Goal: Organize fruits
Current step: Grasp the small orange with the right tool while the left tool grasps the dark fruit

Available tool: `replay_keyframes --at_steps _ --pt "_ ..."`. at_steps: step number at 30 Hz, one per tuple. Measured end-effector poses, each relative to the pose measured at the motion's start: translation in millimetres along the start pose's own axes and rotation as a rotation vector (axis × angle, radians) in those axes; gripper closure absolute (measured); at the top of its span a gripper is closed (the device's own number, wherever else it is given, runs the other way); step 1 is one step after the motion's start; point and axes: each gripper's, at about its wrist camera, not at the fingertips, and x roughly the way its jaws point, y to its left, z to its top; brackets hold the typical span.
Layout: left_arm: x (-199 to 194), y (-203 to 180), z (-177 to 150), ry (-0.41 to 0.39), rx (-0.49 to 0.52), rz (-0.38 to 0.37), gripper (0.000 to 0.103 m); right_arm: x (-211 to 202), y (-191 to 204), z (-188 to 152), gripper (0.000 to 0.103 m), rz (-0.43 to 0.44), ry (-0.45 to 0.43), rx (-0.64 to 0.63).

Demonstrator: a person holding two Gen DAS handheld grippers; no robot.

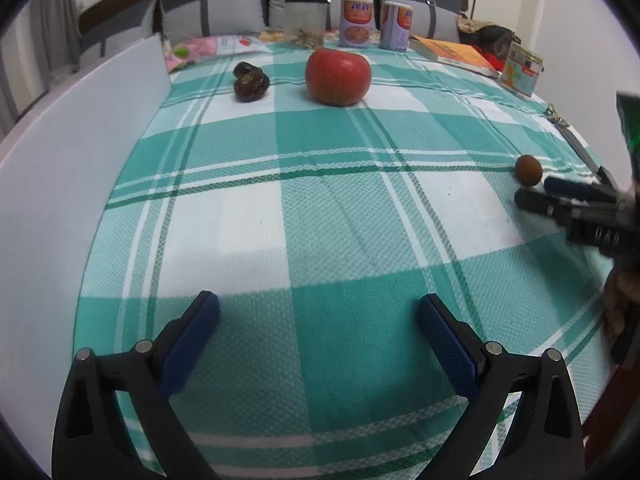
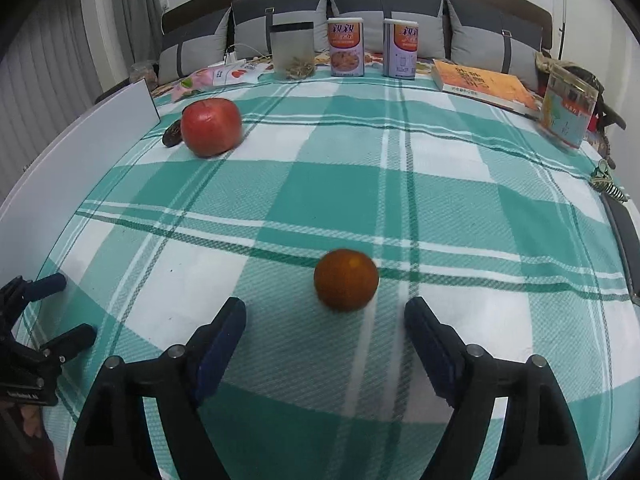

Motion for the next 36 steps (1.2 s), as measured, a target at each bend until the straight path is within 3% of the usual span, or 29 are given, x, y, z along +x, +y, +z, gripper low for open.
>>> replay_keyframes --at_steps 3,7,10,15,16,17,18,20,26,36 --pt "11 26 39 0.004 -0.081 -0.015 0.003 2 9 -1 0.015 -0.035 0.009 -0.036" --pt "38 63 110 -0.027 -0.172 0.038 0.005 3 11 -2 0.013 -0.046 0.016 -0.044" --pt "67 76 149 -0.027 -0.184 0.079 0.005 4 10 -2 0.012 -0.039 0.018 -0.034" --pt "110 82 178 -0.031 -0.2 0.089 0.008 4 10 -2 0.011 -0.037 0.02 -0.035" --pt "114 84 179 -0.036 -0.197 0.082 0.017 4 9 -2 0.011 -0.036 0.02 -0.034" --pt "118 83 180 -0.033 -0.19 0.069 0.035 4 9 -2 0.011 -0.034 0.02 -0.034" --pt "123 81 181 -0.019 -0.181 0.051 0.046 4 9 -2 0.011 -0.033 0.021 -0.034" --pt "123 76 180 -0.025 -0.131 0.056 0.061 4 9 -2 0.01 -0.032 0.021 -0.033" --pt "94 68 159 -0.023 -0.096 0.032 0.062 5 9 -2 0.009 -0.03 0.022 -0.035" --pt "2 19 61 0.025 0.026 -0.043 0.062 3 7 -2 0.009 -0.041 0.012 -0.025"
